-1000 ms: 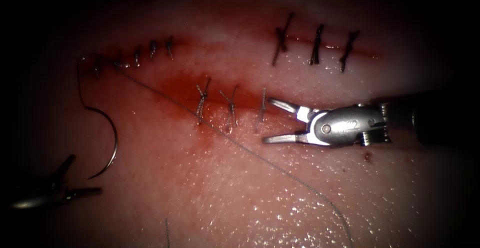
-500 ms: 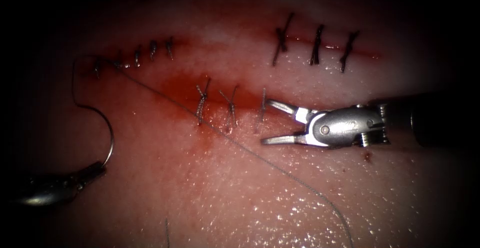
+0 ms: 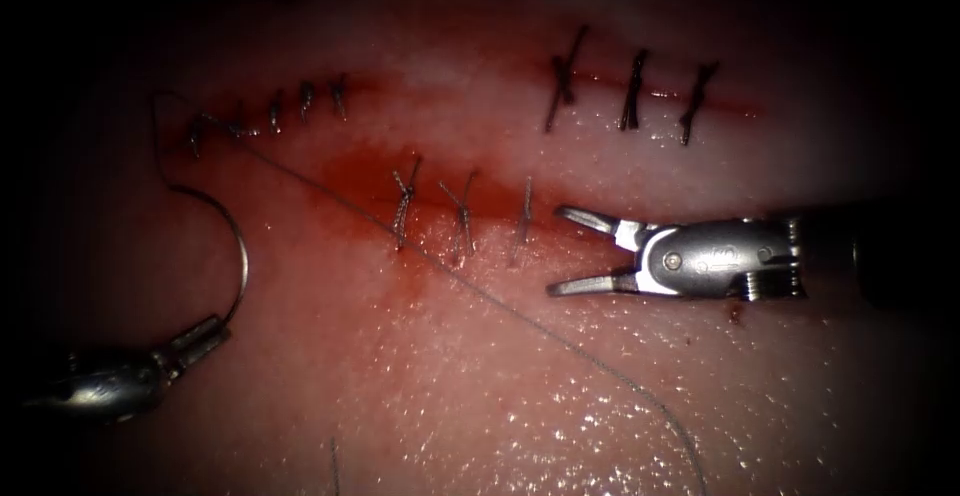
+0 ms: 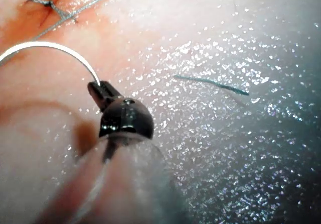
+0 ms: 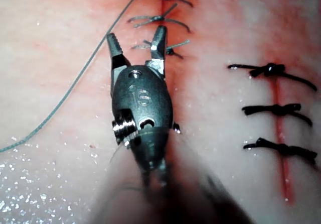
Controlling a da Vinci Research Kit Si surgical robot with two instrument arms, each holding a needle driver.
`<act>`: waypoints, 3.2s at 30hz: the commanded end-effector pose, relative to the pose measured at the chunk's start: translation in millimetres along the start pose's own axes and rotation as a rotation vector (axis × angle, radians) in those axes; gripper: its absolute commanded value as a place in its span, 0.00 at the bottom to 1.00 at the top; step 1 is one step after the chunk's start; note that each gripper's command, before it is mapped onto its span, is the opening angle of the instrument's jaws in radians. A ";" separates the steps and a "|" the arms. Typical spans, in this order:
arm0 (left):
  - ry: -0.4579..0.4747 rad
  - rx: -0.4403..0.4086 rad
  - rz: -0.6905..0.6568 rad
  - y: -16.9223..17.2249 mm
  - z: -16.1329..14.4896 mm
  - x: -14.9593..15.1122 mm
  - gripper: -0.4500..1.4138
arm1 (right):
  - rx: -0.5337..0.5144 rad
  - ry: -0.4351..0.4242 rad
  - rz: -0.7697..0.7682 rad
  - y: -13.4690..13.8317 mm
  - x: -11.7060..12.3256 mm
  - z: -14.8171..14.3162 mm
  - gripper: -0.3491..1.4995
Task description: Wound Closure
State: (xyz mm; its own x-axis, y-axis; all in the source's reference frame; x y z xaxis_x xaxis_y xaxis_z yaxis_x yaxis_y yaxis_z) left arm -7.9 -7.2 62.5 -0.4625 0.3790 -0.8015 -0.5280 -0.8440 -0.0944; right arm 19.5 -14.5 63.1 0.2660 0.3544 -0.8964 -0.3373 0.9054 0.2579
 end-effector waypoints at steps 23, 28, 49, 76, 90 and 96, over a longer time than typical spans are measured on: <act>-0.037 0.069 0.349 12.9 2.6 17.8 0.00 | -0.078 -0.043 0.309 -0.8 8.6 -6.4 0.69; -0.136 0.173 0.398 13.1 6.0 19.0 0.00 | -0.117 -0.092 0.298 -2.5 14.2 -9.6 0.61; -0.379 0.570 0.590 12.6 13.6 16.7 0.00 | -0.575 -0.246 0.445 -4.5 17.0 -5.5 0.74; -0.352 0.587 0.716 13.8 13.3 17.5 0.16 | -0.691 -0.306 0.302 -5.0 15.3 -0.7 0.00; 0.088 0.033 0.017 9.6 11.3 18.2 0.72 | -0.366 -0.056 0.274 -1.5 13.9 -3.4 0.00; 0.234 -0.227 -0.240 8.2 11.2 19.0 0.72 | -0.137 0.092 0.243 -0.3 12.7 -3.2 0.00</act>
State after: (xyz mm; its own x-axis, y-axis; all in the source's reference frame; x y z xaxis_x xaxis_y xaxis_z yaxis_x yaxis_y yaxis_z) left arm -28.6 -1.8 52.5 -0.1340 0.5217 -0.8425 -0.3997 -0.8064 -0.4358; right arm 19.5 -10.5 49.7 0.0770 0.5246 -0.8479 -0.4869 0.7619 0.4272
